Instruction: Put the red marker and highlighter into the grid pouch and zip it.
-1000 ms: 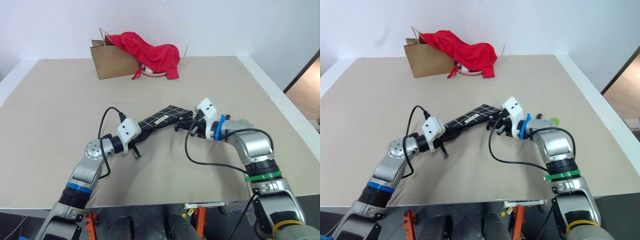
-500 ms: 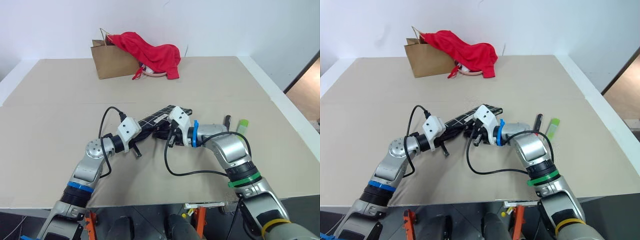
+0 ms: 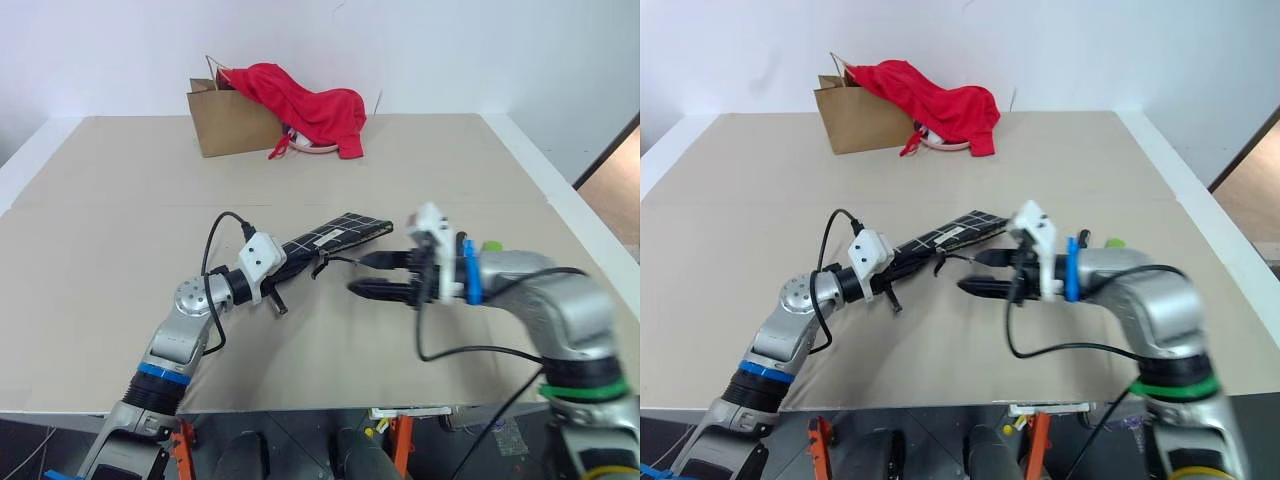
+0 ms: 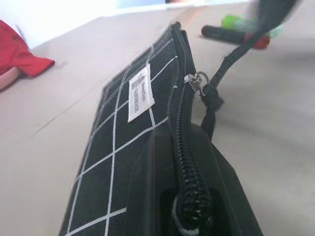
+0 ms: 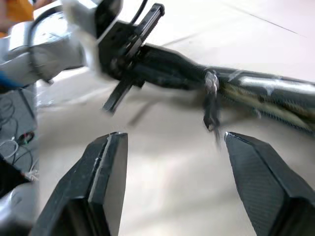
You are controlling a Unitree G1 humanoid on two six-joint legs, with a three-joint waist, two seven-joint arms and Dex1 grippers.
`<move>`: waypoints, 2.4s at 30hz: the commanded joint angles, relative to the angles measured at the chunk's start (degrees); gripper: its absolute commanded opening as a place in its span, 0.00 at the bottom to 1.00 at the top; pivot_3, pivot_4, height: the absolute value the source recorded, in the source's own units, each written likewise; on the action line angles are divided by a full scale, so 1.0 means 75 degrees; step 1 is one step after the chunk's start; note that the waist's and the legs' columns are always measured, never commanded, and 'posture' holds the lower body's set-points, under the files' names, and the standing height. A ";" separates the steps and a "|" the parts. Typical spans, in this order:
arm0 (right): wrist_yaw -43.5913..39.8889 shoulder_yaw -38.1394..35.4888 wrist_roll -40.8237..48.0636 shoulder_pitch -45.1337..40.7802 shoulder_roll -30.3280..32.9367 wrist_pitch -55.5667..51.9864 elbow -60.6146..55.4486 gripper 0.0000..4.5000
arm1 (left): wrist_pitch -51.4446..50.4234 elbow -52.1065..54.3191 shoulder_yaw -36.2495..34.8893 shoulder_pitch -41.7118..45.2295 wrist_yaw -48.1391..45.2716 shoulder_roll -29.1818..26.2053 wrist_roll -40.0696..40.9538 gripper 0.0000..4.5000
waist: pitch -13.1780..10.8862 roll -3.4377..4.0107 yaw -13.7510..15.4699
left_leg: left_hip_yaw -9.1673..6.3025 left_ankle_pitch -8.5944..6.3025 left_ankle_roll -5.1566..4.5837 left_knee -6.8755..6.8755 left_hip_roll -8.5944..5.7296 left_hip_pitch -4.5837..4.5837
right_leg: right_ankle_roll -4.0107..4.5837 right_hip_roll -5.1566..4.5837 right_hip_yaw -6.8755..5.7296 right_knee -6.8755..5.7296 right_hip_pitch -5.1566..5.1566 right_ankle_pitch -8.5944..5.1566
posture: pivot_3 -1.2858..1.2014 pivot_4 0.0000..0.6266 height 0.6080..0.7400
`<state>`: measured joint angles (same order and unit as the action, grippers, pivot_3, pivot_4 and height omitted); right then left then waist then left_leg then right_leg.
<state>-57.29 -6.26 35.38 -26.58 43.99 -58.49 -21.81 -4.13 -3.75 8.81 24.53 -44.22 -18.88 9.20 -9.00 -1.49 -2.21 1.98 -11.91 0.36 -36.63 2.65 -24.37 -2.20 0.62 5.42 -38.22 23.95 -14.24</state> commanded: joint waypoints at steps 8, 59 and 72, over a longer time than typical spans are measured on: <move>0.3358 -0.1518 -0.1736 -0.0080 0.0025 0.0852 0.2026 0.78 | -0.0007 0.0236 -0.0023 0.0129 -0.0012 0.0167 0.0189 0.00 | -0.0001 -0.0002 -0.0060 | 0.0014 0.0041 -0.0002 0.0001 0.0002 0.0026 | -0.0036 0.0012 0.0024 -0.0001 -0.0005 0.0020 | 0.52 0.24 1.00; 0.7444 -0.2032 -0.3124 0.0075 -0.2373 0.0945 0.3116 0.25 | -0.0180 0.0463 -0.0119 -0.0150 0.0345 0.0330 0.0263 0.00 | 0.0001 0.0000 -0.0055 | 0.0026 0.0042 -0.0006 0.0009 -0.0004 0.0018 | -0.0047 0.0005 0.0041 0.0001 -0.0001 0.0021 | 0.52 0.24 1.00; 0.4322 -0.1519 -0.2085 -0.0666 -0.1268 0.2832 0.2258 0.25 | -0.0214 0.0415 -0.0065 -0.0043 0.0173 0.0292 0.0320 0.00 | -0.0001 0.0003 -0.0070 | 0.0031 0.0041 -0.0007 0.0014 -0.0002 0.0018 | -0.0050 0.0010 0.0046 0.0003 0.0005 0.0023 | 0.52 0.24 1.00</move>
<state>-17.88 -18.86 17.71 -30.82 31.78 -40.68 -0.48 -5.57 -2.24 9.01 23.07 -42.91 -16.58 10.63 -9.01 -1.46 -2.73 2.20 -11.60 0.31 -36.49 2.63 -24.24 -2.57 0.70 5.74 -38.18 23.98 -14.08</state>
